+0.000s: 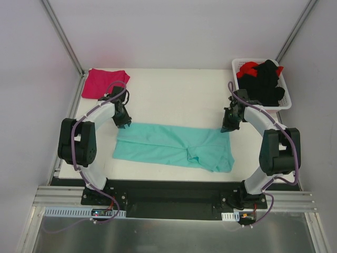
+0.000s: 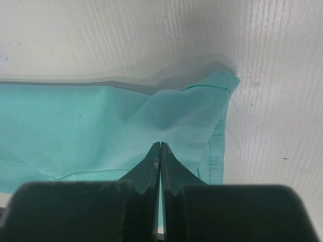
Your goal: Fold and stack the t-shirts
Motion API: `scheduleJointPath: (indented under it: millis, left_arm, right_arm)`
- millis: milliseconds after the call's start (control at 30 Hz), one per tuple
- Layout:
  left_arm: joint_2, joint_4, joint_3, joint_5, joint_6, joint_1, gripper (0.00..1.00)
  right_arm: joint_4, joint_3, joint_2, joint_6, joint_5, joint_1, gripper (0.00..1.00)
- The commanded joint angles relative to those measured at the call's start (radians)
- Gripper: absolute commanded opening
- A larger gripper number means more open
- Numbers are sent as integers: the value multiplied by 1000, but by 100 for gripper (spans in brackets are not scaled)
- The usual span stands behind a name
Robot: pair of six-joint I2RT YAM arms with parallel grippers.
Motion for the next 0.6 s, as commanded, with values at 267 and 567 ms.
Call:
scheduleJointPath:
  millis: [267,567]
  left_arm:
    - [84,-8,50,9,-19,100,18]
    - [137,21,68,25,-29,100,11]
  right_arm:
    - [-17,-16,-67,-12,-16,-1,1]
    - [-3,-28,-54,-10,-22,-3,1]
